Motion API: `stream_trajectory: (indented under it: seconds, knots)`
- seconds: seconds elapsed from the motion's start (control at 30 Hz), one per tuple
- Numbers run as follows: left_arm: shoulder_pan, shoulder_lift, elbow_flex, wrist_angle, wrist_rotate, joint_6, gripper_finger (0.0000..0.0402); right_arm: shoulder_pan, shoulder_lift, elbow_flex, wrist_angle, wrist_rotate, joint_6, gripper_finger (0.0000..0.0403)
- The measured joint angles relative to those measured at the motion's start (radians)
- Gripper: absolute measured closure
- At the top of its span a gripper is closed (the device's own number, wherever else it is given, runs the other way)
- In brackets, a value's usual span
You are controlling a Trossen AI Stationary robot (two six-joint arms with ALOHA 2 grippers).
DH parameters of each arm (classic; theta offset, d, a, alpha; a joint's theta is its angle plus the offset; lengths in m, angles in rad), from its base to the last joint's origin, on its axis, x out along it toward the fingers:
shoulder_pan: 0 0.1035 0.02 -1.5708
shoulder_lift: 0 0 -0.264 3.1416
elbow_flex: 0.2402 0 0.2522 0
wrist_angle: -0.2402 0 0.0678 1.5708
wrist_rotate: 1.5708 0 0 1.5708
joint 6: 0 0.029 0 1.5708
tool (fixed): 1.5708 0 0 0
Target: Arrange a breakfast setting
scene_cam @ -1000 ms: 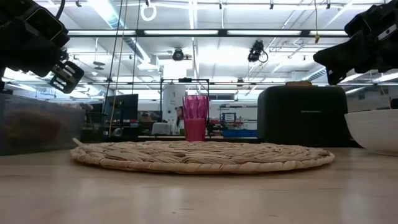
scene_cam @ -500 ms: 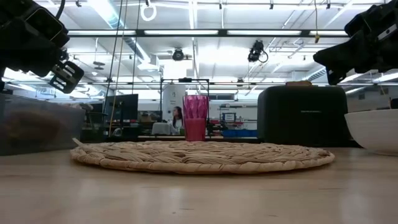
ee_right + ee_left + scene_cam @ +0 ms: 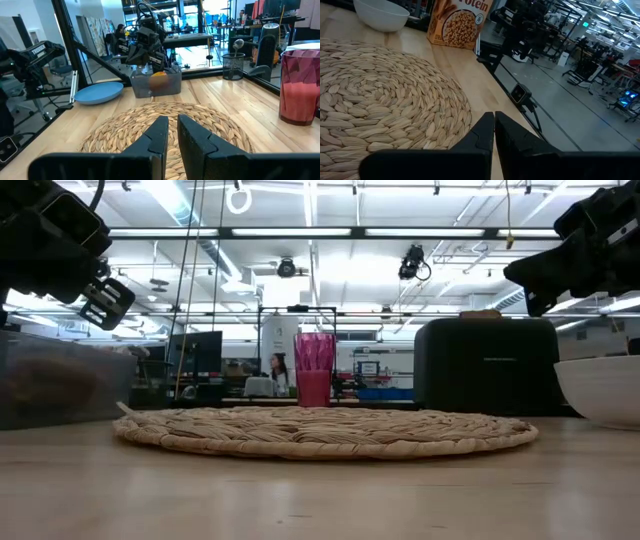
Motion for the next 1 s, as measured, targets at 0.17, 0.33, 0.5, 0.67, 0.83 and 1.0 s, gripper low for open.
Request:
stream_trajectory:
  seconds: [0.17,0.33,0.5,0.67,0.83,1.0]
  knots:
    - [0.0,0.0,0.0,0.0,0.0,0.0,0.0379,0.0,0.0,0.0,0.0,0.0,0.0,0.0353]
    - [0.0,0.0,0.0,0.0,0.0,0.0,0.0379,0.0,0.0,0.0,0.0,0.0,0.0,0.0353]
    - [0.0,0.0,0.0,0.0,0.0,0.0,0.0379,0.0,0.0,0.0,0.0,0.0,0.0,0.0353]
    - [0.0,0.0,0.0,0.0,0.0,0.0,0.0379,0.0,0.0,0.0,0.0,0.0,0.0,0.0353]
    - [0.0,0.0,0.0,0.0,0.0,0.0,0.0379,0.0,0.0,0.0,0.148,-0.005,0.093,0.0353]
    - [0.0,0.0,0.0,0.0,0.0,0.0,0.0379,-0.003,0.0,0.0,0.36,0.187,0.153,0.0353]
